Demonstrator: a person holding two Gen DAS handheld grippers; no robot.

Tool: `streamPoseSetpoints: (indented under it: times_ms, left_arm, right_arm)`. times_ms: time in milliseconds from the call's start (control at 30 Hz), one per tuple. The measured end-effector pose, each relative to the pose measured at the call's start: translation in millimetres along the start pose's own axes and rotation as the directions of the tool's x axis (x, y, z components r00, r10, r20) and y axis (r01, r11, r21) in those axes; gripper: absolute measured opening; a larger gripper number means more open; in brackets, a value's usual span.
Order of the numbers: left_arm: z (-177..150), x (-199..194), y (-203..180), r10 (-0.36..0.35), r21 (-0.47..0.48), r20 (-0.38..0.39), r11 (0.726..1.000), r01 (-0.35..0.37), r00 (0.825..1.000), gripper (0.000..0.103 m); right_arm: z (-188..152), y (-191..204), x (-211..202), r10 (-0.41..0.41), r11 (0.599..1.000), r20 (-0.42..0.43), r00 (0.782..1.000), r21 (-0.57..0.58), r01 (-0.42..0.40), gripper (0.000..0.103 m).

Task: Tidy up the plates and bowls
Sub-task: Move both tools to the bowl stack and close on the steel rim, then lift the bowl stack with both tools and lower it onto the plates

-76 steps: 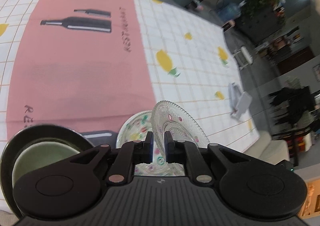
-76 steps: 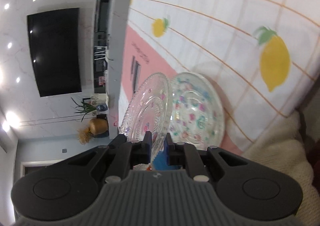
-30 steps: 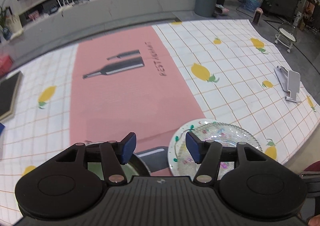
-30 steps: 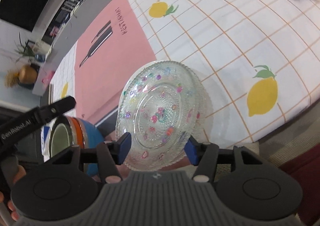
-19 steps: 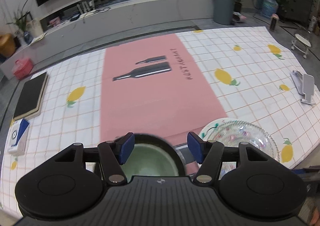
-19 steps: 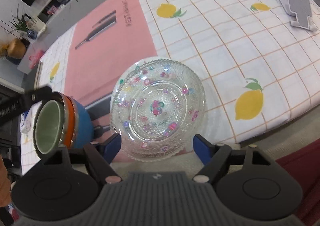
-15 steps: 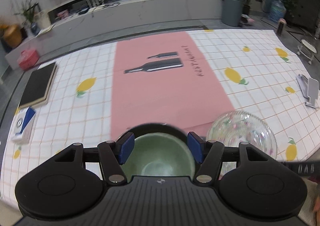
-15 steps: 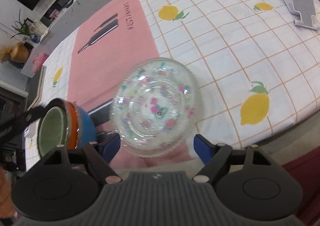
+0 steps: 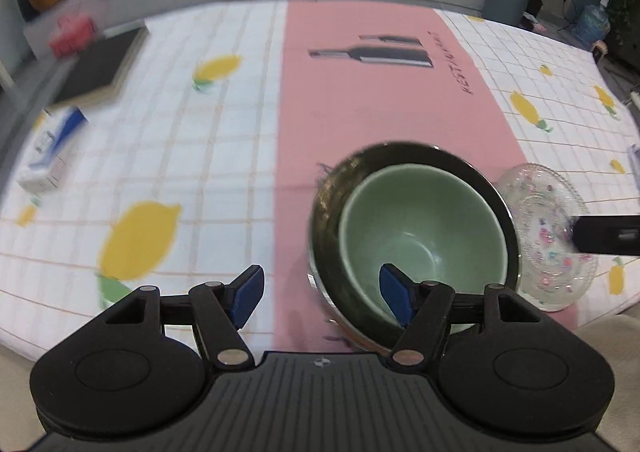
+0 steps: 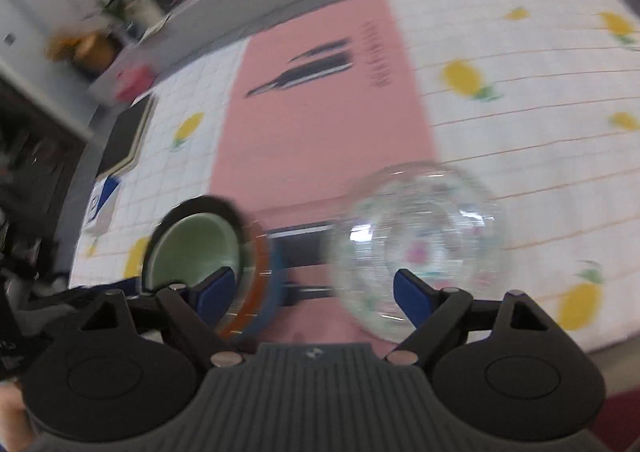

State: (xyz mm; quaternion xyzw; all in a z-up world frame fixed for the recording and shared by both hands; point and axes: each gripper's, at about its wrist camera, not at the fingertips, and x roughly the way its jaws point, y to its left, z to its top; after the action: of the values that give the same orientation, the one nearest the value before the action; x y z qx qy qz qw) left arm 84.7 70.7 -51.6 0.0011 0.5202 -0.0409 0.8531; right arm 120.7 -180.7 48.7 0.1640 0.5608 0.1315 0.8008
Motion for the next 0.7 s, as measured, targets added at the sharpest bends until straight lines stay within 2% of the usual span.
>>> streamPoseSetpoints:
  times_ms: [100, 267, 333, 400, 433, 467, 600, 700]
  left_arm:
    - [-2, 12, 2, -0.034, -0.019, -0.035, 0.999, 0.033, 0.999, 0.079]
    - [-3, 21, 12, -0.093, -0.086, -0.046, 0.992, 0.089, 0.995, 0.076]
    - [-3, 22, 14, -0.111, -0.102, -0.041, 0.989, 0.106, 0.993, 0.070]
    - [-3, 23, 17, -0.143, -0.123, -0.035, 0.983, 0.137, 0.989, 0.061]
    - [-3, 22, 18, -0.160, -0.132, -0.033, 0.979, 0.155, 0.986, 0.055]
    - [-3, 22, 18, -0.165, -0.131, -0.034, 0.978, 0.159, 0.986, 0.055]
    - [-2, 20, 17, -0.140, -0.153, -0.025, 0.979, 0.134, 0.990, 0.046]
    - [-1, 13, 9, -0.087, -0.112, -0.005, 0.990, 0.086, 0.996, 0.043]
  right_arm:
    - [7, 9, 29, -0.007, 1.000, -0.047, 0.999, 0.004, 0.008, 0.079]
    - [13, 9, 67, 0.094, 0.993, -0.118, 0.989, 0.084, -0.084, 0.077]
    - [9, 14, 75, 0.108, 0.992, -0.131, 0.986, 0.081, -0.098, 0.075]
    - [7, 21, 83, 0.075, 0.996, -0.141, 0.987, 0.051, -0.068, 0.068]
    - [5, 22, 88, 0.071, 0.997, -0.147, 0.987, 0.050, -0.064, 0.061]
    - [4, 21, 91, 0.094, 0.994, -0.151, 0.984, 0.070, -0.084, 0.052]
    - [-1, 19, 89, 0.104, 0.991, -0.122, 0.987, 0.098, -0.092, 0.049]
    - [-2, 16, 87, 0.120, 0.987, -0.115, 0.986, 0.118, -0.107, 0.046]
